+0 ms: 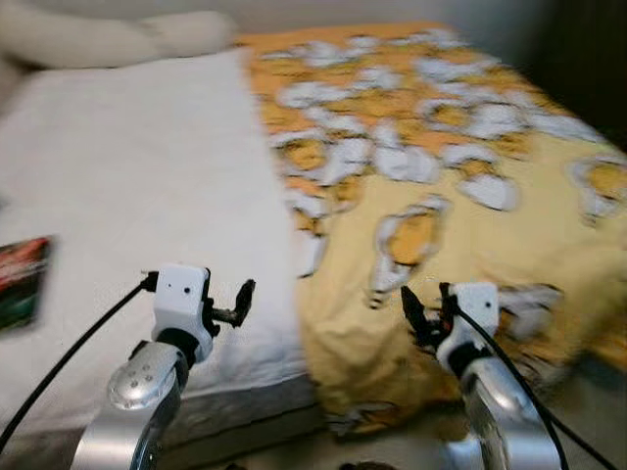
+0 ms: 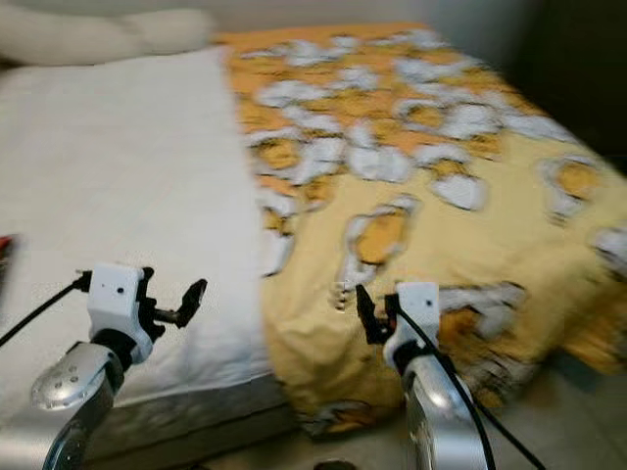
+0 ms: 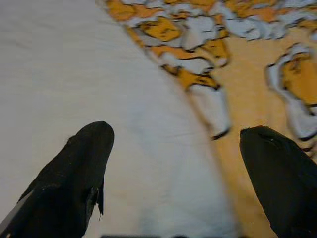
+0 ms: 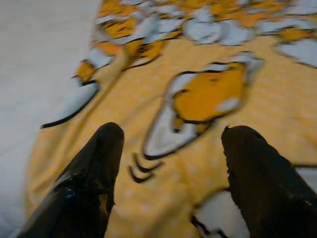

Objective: Clean up the room

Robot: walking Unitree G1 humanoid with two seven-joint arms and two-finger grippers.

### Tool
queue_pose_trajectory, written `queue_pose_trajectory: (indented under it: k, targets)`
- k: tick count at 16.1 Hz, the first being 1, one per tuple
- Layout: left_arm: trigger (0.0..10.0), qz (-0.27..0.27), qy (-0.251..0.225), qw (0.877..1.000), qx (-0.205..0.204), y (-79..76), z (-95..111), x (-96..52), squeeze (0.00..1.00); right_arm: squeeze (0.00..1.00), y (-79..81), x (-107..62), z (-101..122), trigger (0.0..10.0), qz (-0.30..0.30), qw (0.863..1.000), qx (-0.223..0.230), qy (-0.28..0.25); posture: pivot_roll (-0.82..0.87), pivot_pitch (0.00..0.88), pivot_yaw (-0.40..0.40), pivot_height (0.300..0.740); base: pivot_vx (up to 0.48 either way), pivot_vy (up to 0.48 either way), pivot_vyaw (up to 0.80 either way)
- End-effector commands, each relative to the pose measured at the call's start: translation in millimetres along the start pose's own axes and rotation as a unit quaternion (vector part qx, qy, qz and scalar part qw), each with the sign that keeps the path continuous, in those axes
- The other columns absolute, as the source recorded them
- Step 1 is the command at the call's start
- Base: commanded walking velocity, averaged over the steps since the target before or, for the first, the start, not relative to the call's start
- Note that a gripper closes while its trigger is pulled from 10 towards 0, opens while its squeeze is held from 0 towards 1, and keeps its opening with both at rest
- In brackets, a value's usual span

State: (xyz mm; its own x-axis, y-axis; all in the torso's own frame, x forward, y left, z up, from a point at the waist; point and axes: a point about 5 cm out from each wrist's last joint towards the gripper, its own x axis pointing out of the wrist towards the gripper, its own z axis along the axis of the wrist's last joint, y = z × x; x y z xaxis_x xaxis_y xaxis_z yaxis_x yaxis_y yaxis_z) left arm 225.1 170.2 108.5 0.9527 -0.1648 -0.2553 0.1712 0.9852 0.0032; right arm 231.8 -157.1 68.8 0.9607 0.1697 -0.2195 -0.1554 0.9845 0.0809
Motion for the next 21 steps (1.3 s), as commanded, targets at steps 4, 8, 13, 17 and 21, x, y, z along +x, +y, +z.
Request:
queue_pose_trajectory:
  k: [4, 8, 13, 17, 21]
  targets:
    - [10.0, -0.006, -0.028, 1.000, 0.007, 3.8, 3.8, -0.7, 1.00, 1.00, -4.7, -0.5, 3.8, 10.0, -0.019, 1.000, 0.007, -0.010, -0.01, 0.000, -0.006, 0.740, 0.000, 0.000, -0.80]
    - [10.0, -0.018, -0.035, 0.999, 0.031, -3.0, 9.9, 5.7, 0.98, 1.00, -7.9, 4.2, 7.2, 10.0, -0.028, 0.999, 0.024, -0.015, 0.01, 0.000, -0.015, 0.740, 0.000, 0.000, -0.80]
    - [10.0, -0.011, -0.060, 0.997, 0.047, -0.6, 13.2, 4.8, 0.95, 1.00, -1.1, 4.6, 12.3, 10.0, -0.014, 0.999, 0.021, -0.025, 0.00, 0.000, -0.011, 0.740, 0.000, 0.000, -0.80]
    - [10.0, -0.011, -0.073, 0.996, 0.045, -0.2, 15.6, 0.9, 0.95, 1.00, -4.4, -1.3, 10.3, 10.0, -0.025, 0.999, 0.028, -0.021, 0.00, 0.000, -0.010, 0.740, 0.000, 0.000, -0.80]
    - [10.0, -0.040, -0.072, 0.996, 0.046, -4.8, 14.4, 6.9, 0.95, 1.00, -5.1, -5.1, 10.1, 10.0, -0.026, 0.999, 0.015, -0.024, -0.04, 0.000, 0.022, 0.740, 0.322, 0.000, -0.80]
